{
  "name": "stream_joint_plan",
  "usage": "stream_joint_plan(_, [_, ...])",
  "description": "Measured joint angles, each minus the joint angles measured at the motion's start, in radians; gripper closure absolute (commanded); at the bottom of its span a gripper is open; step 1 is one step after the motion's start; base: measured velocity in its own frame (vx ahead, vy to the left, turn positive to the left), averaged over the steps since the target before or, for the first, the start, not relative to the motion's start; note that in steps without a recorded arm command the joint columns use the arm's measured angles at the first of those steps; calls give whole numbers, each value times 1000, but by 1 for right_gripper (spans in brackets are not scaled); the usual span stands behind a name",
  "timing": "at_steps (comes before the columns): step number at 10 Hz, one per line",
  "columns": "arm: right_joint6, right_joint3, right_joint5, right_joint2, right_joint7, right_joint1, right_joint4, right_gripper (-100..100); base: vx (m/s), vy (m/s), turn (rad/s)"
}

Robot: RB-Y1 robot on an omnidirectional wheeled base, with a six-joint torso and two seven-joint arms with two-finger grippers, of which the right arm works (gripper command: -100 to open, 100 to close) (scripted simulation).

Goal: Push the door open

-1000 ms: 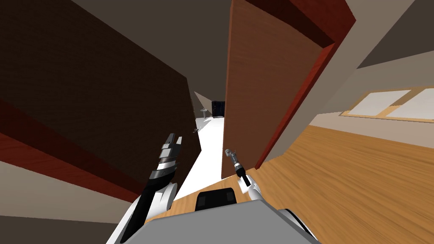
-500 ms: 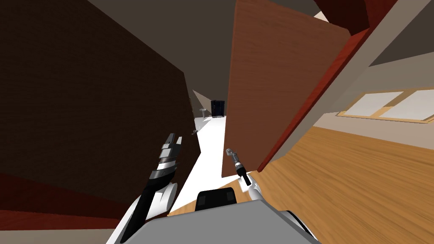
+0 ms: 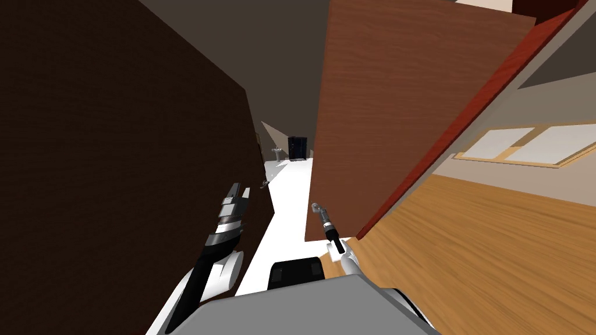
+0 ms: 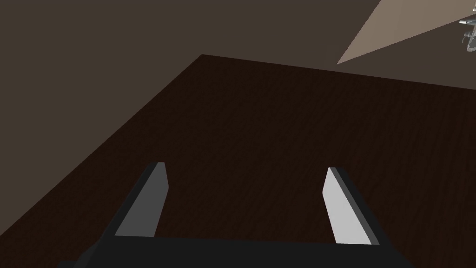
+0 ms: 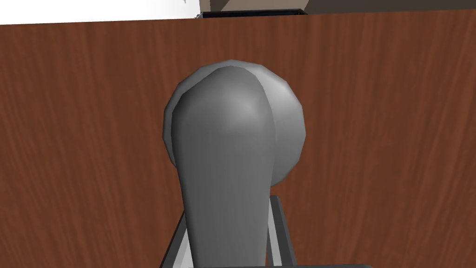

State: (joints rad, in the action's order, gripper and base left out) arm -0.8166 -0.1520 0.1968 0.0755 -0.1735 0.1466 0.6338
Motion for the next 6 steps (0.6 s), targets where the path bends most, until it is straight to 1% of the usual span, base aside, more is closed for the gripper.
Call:
stream_joint_plan(1, [19, -8, -5, -8, 7, -14, 25, 100, 206, 81, -106])
stream_joint_plan(2, [3, -25, -16, -5, 21, 7, -22, 100, 162, 76, -74])
stream_joint_plan(3, [13, -33, -20, -13, 30, -11, 7, 100, 168, 92, -92])
stream_joint_plan(4, [12, -48, -29, -14, 42, 2, -9, 100, 175, 123, -99])
stream_joint_plan(5, [16, -59, -36, -12, 48, 1, -4, 100, 194, 104, -140])
stream_joint_plan(6, [17, -73, -45, -19, 61, 5, -8, 100, 203, 86, -90])
